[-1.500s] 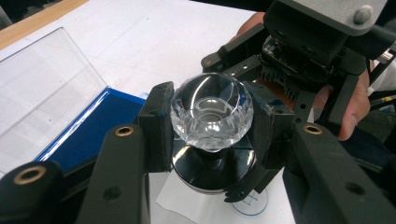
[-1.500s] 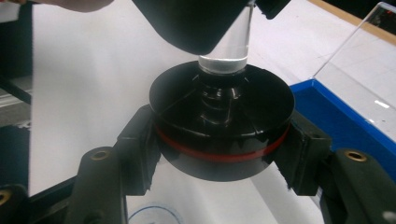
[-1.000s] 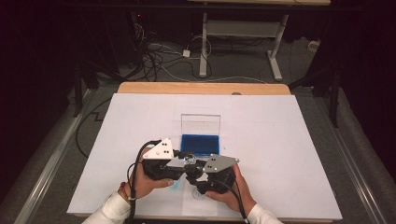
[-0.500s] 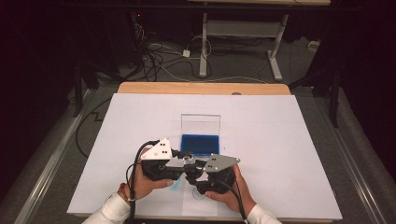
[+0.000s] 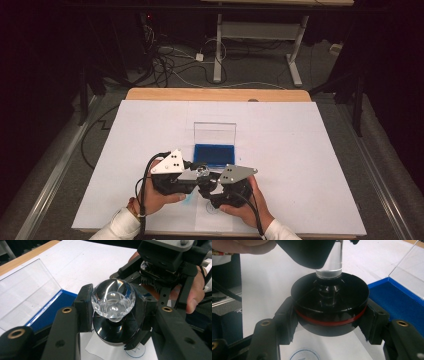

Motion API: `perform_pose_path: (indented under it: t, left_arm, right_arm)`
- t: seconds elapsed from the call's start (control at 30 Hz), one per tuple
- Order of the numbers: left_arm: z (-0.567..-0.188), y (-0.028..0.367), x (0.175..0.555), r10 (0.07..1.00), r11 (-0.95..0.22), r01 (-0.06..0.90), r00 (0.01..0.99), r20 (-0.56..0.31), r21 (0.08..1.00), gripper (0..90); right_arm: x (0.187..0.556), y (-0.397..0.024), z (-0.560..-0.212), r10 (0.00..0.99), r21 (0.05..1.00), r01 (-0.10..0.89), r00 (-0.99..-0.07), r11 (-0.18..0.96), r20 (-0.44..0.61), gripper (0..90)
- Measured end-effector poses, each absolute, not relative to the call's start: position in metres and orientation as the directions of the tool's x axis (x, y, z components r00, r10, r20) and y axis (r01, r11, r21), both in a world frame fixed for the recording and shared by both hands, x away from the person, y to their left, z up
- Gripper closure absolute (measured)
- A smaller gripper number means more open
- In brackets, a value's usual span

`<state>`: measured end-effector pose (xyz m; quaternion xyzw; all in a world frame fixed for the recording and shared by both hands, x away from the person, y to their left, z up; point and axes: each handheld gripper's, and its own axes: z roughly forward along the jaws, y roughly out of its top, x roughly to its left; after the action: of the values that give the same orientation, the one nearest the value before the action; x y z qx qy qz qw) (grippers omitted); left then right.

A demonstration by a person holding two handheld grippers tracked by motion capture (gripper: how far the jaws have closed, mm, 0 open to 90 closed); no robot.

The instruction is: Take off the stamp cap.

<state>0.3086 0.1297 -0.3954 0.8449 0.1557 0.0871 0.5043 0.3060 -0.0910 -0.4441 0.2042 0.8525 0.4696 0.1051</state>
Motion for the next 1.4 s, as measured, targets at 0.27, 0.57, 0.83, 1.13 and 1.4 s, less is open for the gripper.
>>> perform_pose_path:
  t: [0.27, 0.57, 0.83, 1.13, 1.4]
  left_arm:
    - [-0.395, 0.132, 0.305, 0.351, -0.442, 0.159, 0.936, 0.006, 0.883, 55.1]
    - [-0.38, 0.151, 0.306, 0.369, -0.387, 0.155, 0.929, -0.002, 0.909, 55.1]
    - [-0.38, 0.156, 0.308, 0.401, -0.421, 0.162, 0.916, 0.023, 0.892, 55.0]
    - [-0.38, 0.164, 0.313, 0.436, -0.449, 0.175, 0.899, 0.044, 0.876, 55.0]
    - [-0.38, 0.17, 0.315, 0.458, -0.463, 0.185, 0.887, 0.055, 0.867, 54.9]
  right_arm:
    - [0.305, -0.091, -0.443, 0.444, 0.841, 0.246, -0.896, 0.482, 0.008, 38.9]
    - [0.311, -0.111, -0.433, 0.518, 0.842, 0.248, -0.854, 0.479, -0.043, 38.9]
    - [0.307, -0.128, -0.428, 0.512, 0.811, 0.198, -0.847, 0.551, -0.142, 38.8]
    - [0.3, -0.155, -0.41, 0.557, 0.833, 0.187, -0.814, 0.521, -0.165, 38.8]
    - [0.295, -0.171, -0.402, 0.585, 0.845, 0.183, -0.792, 0.503, -0.177, 38.7]
